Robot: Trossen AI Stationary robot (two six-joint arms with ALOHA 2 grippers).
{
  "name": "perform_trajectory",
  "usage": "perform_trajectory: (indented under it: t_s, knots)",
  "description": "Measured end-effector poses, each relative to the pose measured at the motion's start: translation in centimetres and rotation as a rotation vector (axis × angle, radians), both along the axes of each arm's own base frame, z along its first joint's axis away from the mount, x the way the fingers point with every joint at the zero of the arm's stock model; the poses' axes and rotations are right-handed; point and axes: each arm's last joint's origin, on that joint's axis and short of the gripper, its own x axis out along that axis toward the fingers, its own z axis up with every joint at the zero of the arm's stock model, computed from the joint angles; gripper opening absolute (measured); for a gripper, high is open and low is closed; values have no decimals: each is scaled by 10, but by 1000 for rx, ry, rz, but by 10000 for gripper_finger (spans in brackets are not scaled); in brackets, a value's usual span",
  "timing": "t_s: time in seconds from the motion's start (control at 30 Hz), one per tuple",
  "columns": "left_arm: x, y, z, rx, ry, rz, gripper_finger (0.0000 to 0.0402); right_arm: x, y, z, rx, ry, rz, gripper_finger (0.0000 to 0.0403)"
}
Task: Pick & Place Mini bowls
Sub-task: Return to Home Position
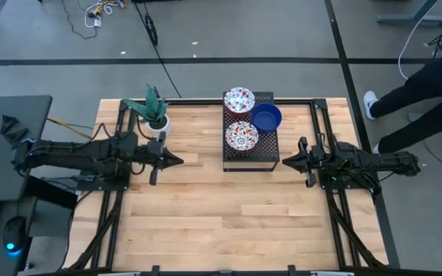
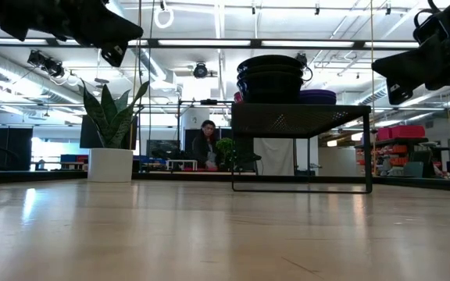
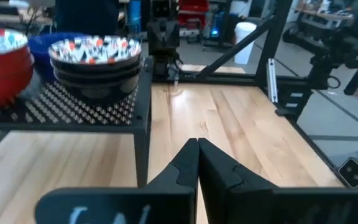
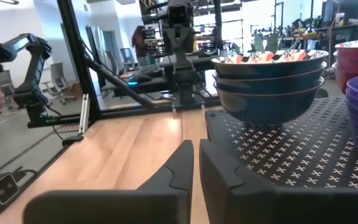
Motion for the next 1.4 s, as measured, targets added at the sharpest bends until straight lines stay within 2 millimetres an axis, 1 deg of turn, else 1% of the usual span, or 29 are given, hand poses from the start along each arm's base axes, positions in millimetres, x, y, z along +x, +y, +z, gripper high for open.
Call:
perform_trajectory:
  t_s: [0.1,0.2,0.27,0.4,0.53,0.6,0.63,0.67,0.73,0.8,0.93,1.13,1.4]
  knots:
    - [-7,9,0,3,-10,-15,12,0,0,0,1,0,0,36]
    - [-20,13,-14,-37,-32,-31,12,0,0,0,1,0,0,38]
    - [-31,13,-27,-74,-47,-27,9,0,0,0,1,0,0,37]
    - [-52,9,-47,-85,-128,2,5,0,0,0,1,0,0,36]
    - [-66,6,-58,-70,-235,7,5,0,0,0,0,0,0,36]
    - [-71,5,-61,-58,-266,12,4,0,0,0,1,0,0,36]
    - [-73,5,-64,-59,-254,21,4,0,0,0,1,0,0,36]
    - [-74,4,-68,-53,-238,34,4,0,0,0,0,0,0,36]
    - [-74,4,-66,-38,-245,58,3,0,0,0,1,-3,0,36]
    - [-74,4,-69,-34,-221,93,3,0,0,0,1,-4,-2,36]
    - [-71,1,-79,-11,-205,156,2,0,0,0,0,0,-1,36]
    - [-70,-6,-80,14,-204,90,5,0,0,0,0,-2,-1,36]
    - [-70,-7,-81,41,-198,75,12,0,0,0,0,-2,-1,36]
